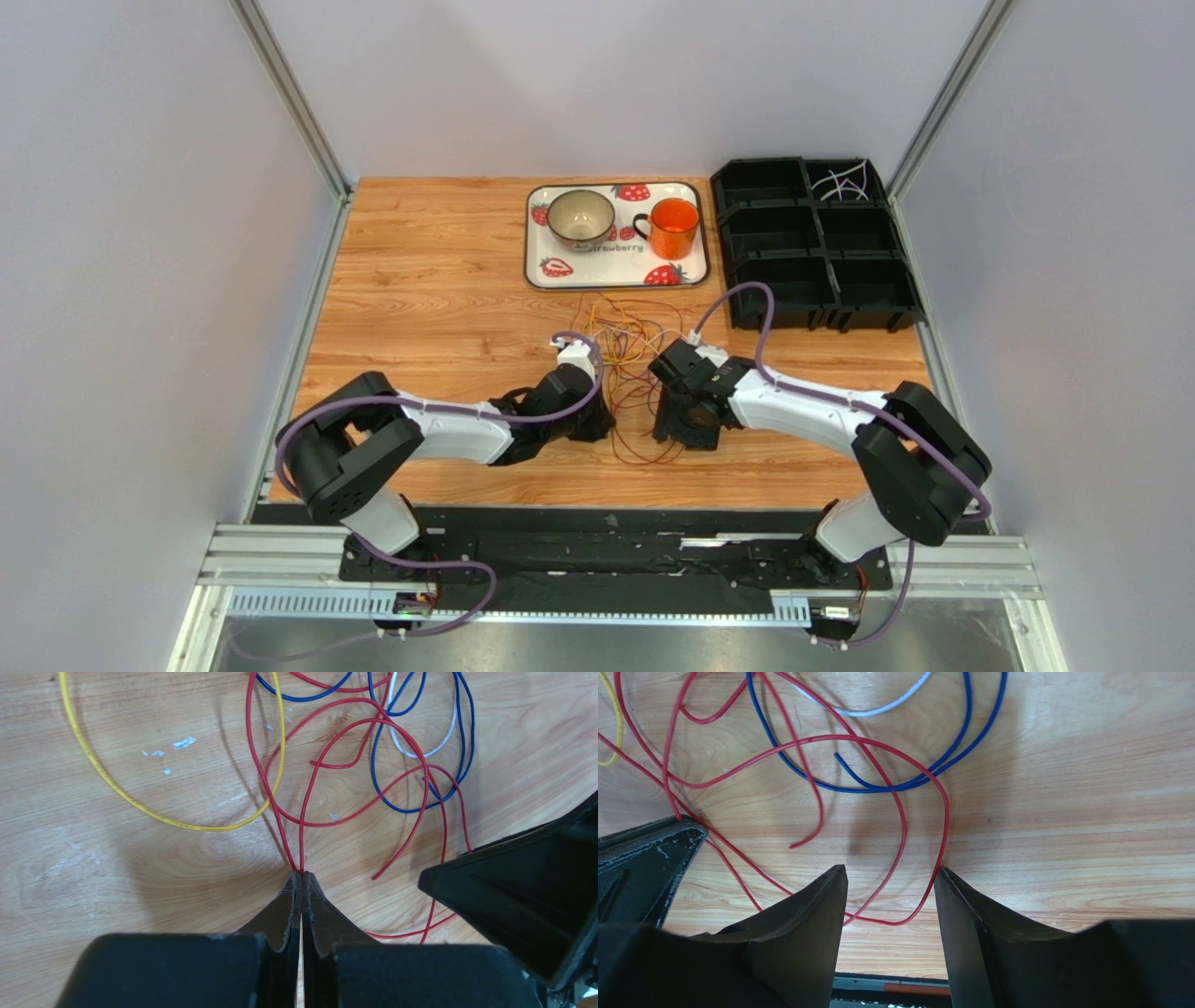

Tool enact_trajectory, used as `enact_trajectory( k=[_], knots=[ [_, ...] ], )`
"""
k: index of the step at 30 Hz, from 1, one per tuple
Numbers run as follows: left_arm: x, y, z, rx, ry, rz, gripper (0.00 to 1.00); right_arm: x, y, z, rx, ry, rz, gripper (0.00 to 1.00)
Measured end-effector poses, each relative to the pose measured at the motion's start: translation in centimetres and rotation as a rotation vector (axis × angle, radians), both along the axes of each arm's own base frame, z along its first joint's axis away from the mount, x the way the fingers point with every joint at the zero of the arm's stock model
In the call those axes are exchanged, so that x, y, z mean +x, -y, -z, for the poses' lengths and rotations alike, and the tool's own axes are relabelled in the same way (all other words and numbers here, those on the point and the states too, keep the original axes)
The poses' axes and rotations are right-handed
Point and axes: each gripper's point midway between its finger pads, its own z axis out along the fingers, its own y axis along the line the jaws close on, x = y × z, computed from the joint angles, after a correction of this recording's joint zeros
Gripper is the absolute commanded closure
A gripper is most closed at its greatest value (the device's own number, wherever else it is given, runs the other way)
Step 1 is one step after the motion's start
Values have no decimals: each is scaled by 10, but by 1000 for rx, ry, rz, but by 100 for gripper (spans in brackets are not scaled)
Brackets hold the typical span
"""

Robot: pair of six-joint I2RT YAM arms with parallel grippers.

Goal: Untangle the cables

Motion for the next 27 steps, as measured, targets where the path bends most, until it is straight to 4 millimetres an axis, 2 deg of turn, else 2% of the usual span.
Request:
enact_trajectory(
  k=[2, 7, 13, 16, 21, 25, 27],
  knots=[
    [-1, 2, 0, -10, -6, 3, 100, 1, -1, 1, -24, 6, -7, 55],
    [-1, 4, 0, -20, -14, 1, 100, 1, 2, 3, -67, 3, -9, 76],
    [-2, 5, 0, -25, -18, 5, 100, 3, 2, 5, -113, 3, -16, 89],
    [-3, 6, 0, -28, -20, 10, 100, 4, 0, 5, -117, 3, -18, 100],
    [-5, 10, 1, -43, -27, 29, 100, 4, -2, 5, -122, 4, -25, 100],
    [-7, 14, 0, -55, -30, 52, 84, 4, -2, 4, -124, 8, -26, 100],
    [-9, 16, -1, -66, -27, 67, 81, 4, -2, 3, -126, 13, -26, 100]
  ],
)
